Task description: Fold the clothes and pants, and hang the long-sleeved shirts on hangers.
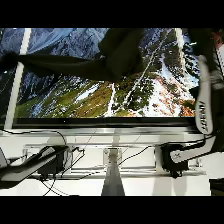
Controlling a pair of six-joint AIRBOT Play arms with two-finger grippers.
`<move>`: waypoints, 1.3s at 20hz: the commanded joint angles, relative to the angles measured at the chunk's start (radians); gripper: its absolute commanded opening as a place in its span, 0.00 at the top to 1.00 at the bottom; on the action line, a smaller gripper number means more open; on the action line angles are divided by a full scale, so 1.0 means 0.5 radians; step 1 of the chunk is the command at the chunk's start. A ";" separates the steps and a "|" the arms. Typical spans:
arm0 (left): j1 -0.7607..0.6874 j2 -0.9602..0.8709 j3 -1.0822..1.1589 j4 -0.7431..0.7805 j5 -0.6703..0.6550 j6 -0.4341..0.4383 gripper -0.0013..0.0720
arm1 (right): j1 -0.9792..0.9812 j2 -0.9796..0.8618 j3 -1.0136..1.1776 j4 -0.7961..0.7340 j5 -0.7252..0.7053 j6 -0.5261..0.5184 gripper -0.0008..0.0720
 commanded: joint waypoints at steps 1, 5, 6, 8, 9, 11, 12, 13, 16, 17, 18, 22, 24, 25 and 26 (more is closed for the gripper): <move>0.114 -0.011 0.302 0.008 0.033 0.018 0.96 | -0.360 0.227 0.065 -0.002 0.231 0.217 0.96; 0.221 -0.026 0.297 0.494 -0.326 0.018 0.96 | -0.638 0.431 -0.198 -0.052 0.738 0.218 0.96; 0.246 -0.034 0.290 0.678 -0.425 0.018 0.96 | -0.688 0.496 -0.318 -0.066 0.800 0.218 0.96; 0.296 -0.062 0.289 1.002 -0.614 0.018 0.96 | -0.741 0.655 -0.600 -0.080 0.880 0.218 0.96; 0.311 -0.082 0.286 1.131 -0.674 0.018 0.96 | -0.745 0.748 -0.771 -0.082 0.896 0.217 0.96; 0.318 -0.127 0.245 1.249 -0.685 0.018 0.96 | -0.743 0.976 -1.214 -0.084 0.883 0.218 0.96; 0.317 -0.156 0.211 1.239 -0.687 0.018 0.96 | -0.743 1.106 -1.466 -0.084 0.867 0.229 0.96; 0.314 -0.188 0.179 1.239 -0.705 0.018 0.96 | -0.743 1.244 -1.718 -0.082 0.865 0.279 0.96; 0.311 -0.276 0.131 1.241 -0.762 0.018 0.96 | -0.743 1.644 -2.290 -0.032 0.916 0.380 0.95; 0.314 -0.303 0.131 1.241 -0.764 0.018 0.96 | -0.743 1.765 -2.408 -0.029 0.973 0.386 0.95; 0.314 -0.327 0.132 1.242 -0.755 0.018 0.96 | -0.743 1.885 -2.506 -0.032 1.053 0.402 0.95; 0.271 -0.348 0.161 1.231 -0.558 0.018 0.96 | -0.743 2.181 -2.694 -0.033 1.295 0.416 0.95; 0.186 -0.342 0.305 1.231 -0.496 0.018 0.96 | -0.743 2.235 -2.709 -0.033 1.287 0.417 0.95; 0.138 -0.340 0.403 1.231 -0.488 0.018 0.96 | -0.743 2.238 -2.710 -0.034 1.275 0.417 0.95; 0.087 -0.340 0.519 1.231 -0.488 0.018 0.96 | -0.743 2.237 -2.711 -0.034 1.272 0.417 0.95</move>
